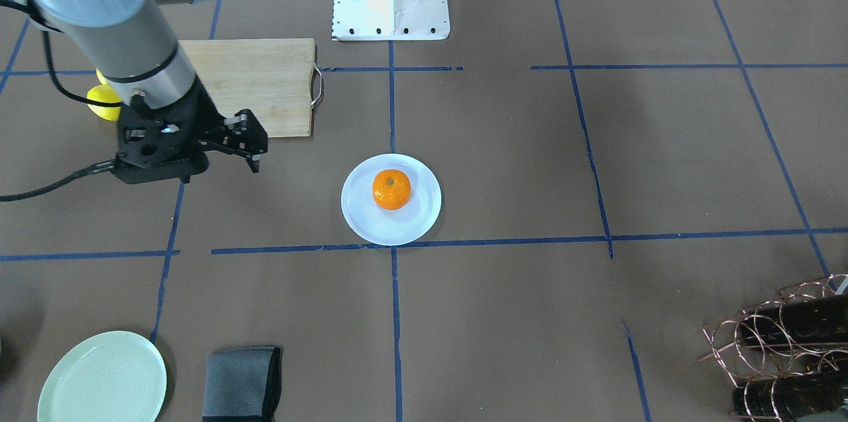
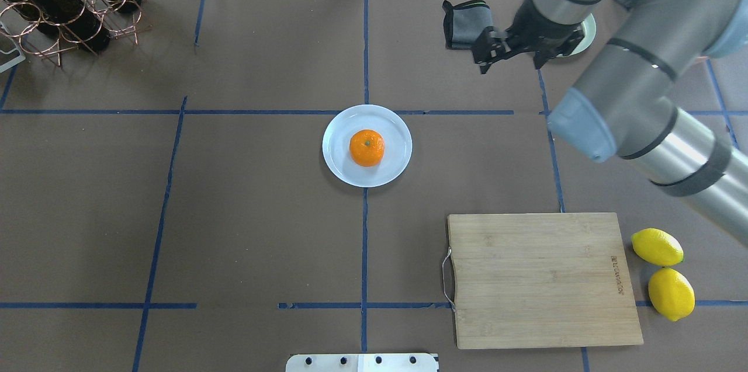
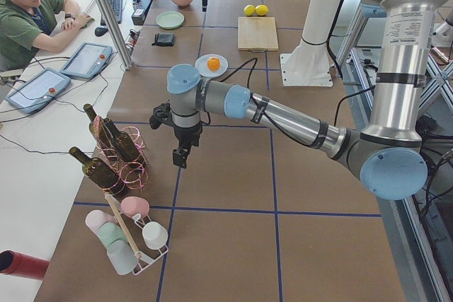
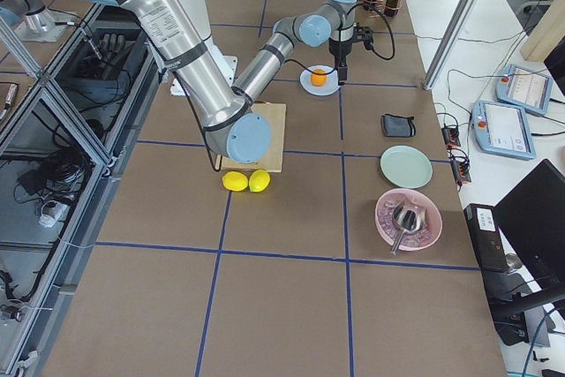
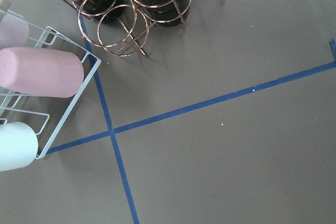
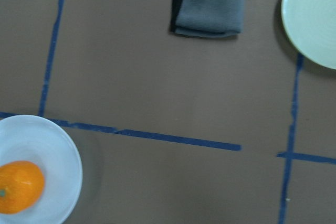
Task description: Pick orange to plate
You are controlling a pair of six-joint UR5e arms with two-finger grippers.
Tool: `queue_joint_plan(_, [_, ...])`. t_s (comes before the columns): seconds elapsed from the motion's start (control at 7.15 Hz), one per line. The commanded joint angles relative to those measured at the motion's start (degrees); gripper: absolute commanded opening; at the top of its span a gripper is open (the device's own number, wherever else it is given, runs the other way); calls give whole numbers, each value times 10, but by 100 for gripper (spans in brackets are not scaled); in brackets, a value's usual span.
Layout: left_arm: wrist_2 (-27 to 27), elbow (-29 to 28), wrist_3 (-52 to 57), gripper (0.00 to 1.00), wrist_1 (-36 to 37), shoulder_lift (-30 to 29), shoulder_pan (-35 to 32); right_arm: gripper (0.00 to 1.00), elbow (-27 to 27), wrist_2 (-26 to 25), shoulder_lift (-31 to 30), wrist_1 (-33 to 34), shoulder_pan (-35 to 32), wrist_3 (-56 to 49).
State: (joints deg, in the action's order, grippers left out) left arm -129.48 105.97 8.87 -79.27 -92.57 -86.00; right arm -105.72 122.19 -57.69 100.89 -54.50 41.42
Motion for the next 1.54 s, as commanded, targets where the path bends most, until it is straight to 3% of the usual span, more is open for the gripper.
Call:
queue_joint_plan(0.0, [-34, -36, 28, 100, -11, 44, -36, 100, -25, 64, -82, 6, -88, -128])
queue_joint_plan(0.7, [-42, -92, 25, 100, -44, 63, -37, 100, 2, 104, -210, 5, -218, -364])
queue_joint_plan(0.98, [-43, -96, 21, 100, -54, 62, -37, 100, 44, 143, -229, 2, -265, -417])
queue_joint_plan(1.4, [-43, -91, 19, 100, -54, 61, -41, 100, 123, 152, -246, 1, -337, -543])
